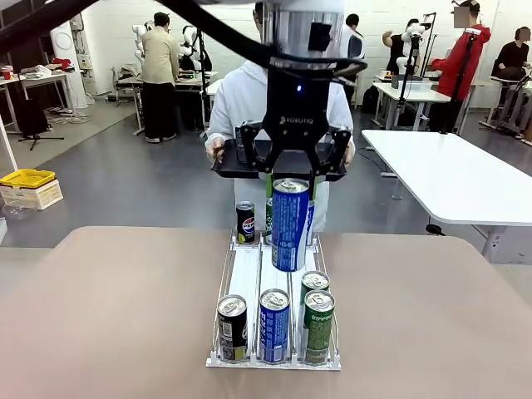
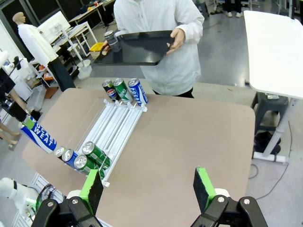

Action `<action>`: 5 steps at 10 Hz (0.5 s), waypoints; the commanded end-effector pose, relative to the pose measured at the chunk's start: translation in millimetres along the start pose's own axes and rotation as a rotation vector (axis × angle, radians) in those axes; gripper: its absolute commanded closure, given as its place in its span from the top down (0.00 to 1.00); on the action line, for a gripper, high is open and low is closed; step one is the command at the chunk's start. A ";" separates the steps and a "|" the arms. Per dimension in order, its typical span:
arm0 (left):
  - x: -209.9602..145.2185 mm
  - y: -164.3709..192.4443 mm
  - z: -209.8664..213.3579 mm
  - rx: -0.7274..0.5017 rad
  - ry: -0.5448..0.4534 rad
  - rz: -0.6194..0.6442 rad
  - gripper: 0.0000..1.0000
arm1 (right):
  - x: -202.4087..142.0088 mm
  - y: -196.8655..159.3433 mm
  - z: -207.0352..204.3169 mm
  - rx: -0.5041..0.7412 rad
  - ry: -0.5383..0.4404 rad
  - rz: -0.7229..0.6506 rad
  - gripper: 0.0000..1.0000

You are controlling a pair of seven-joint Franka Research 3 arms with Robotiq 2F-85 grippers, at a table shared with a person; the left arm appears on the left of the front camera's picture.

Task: Retrieve and hand over the desired beverage to the person.
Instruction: Pick up another can of the same type that the person held from the Automatic Can Dispenser.

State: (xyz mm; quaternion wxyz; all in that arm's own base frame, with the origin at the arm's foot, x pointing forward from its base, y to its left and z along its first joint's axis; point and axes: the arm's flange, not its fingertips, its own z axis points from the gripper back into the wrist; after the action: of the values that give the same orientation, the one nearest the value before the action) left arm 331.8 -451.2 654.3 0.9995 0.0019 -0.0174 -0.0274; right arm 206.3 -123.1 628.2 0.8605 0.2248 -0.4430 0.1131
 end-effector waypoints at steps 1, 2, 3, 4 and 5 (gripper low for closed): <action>8.1 -12.5 22.2 0.015 -0.029 0.033 0.00 | -1.4 -0.5 -2.3 0.003 0.000 -0.001 1.00; 10.8 -9.9 26.2 0.003 -0.032 0.034 0.00 | -1.4 -0.5 -2.3 0.003 0.000 -0.001 1.00; 11.6 -5.1 22.4 0.026 -0.034 0.026 0.00 | -1.4 -0.5 -2.3 0.003 0.000 -0.001 1.00; 5.5 -2.1 15.1 -0.010 -0.015 0.009 0.00 | -1.4 -0.5 -2.3 0.003 0.000 -0.001 1.00; 5.5 -2.1 15.1 -0.010 -0.015 0.009 0.00 | -1.4 -0.5 -2.3 0.003 0.000 -0.001 1.00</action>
State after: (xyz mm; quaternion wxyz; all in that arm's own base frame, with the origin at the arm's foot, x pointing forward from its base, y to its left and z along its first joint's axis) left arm 341.4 -453.0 669.4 0.9995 0.0000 -0.0246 -0.0213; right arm 206.3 -123.2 628.2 0.8605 0.2248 -0.4430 0.1131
